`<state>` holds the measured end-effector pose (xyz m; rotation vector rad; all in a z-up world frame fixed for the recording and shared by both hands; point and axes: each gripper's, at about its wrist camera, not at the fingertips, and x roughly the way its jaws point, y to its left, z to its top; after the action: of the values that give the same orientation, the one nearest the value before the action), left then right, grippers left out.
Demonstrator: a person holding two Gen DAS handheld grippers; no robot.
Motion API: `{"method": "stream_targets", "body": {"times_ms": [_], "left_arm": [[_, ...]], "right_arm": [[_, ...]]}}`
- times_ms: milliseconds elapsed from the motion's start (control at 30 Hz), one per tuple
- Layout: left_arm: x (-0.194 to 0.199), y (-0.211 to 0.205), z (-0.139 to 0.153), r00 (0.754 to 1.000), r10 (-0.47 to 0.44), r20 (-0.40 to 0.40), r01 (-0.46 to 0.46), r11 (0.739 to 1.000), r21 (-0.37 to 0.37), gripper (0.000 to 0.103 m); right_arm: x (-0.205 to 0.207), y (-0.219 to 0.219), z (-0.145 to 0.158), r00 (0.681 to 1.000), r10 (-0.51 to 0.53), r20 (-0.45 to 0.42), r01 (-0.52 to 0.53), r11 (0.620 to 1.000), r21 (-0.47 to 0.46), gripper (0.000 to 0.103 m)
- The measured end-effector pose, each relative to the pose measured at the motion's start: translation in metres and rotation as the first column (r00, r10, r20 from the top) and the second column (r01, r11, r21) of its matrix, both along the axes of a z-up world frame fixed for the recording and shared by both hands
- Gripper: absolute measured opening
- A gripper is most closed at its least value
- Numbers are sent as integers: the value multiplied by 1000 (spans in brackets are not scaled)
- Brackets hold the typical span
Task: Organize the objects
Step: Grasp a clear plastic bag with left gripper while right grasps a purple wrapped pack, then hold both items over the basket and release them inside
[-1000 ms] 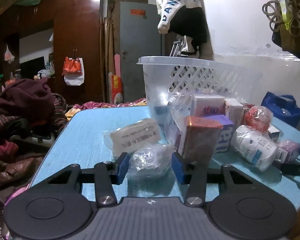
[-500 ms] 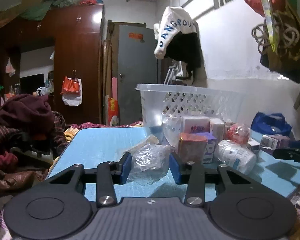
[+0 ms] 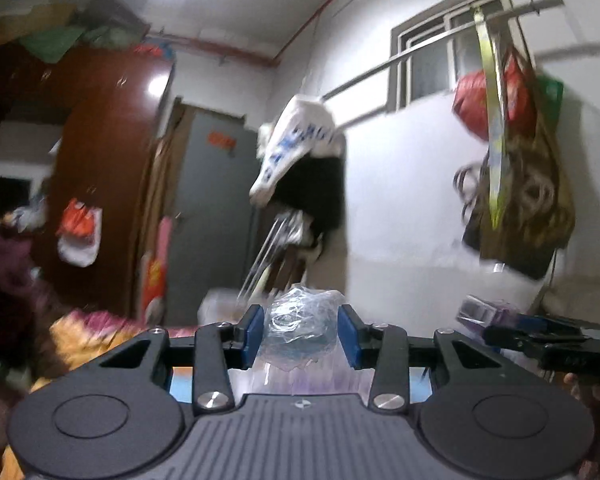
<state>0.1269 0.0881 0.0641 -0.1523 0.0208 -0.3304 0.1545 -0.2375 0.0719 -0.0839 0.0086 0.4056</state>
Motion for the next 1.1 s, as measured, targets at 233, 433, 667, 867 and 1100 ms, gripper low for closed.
{"method": "stream_targets", "body": {"times_ms": [233,433,667,867,1100], "left_arm": [[124,-38,49,992,12,-126,-5,998,57,45],[125,-41,20,983,44,-179,-26,994,102,61],[31,1,-38,977,152,-148,-131,981,146,94],[24,23,-66,953,157,-258,-137,986,93,93],[33,27,-80,926,171,-336,-125,980,153,92]], "right_arm": [[111,34,56,998,41,-41,-45,993,-113,72],[125,35,35,993,39,-115,-51,993,-106,96],[58,-8,-38,963,9,-270,-19,999,-33,103],[57,8,-76,924,26,-381,-80,989,-126,98],[73,16,-81,899,40,-436,-129,976,-176,57]]}}
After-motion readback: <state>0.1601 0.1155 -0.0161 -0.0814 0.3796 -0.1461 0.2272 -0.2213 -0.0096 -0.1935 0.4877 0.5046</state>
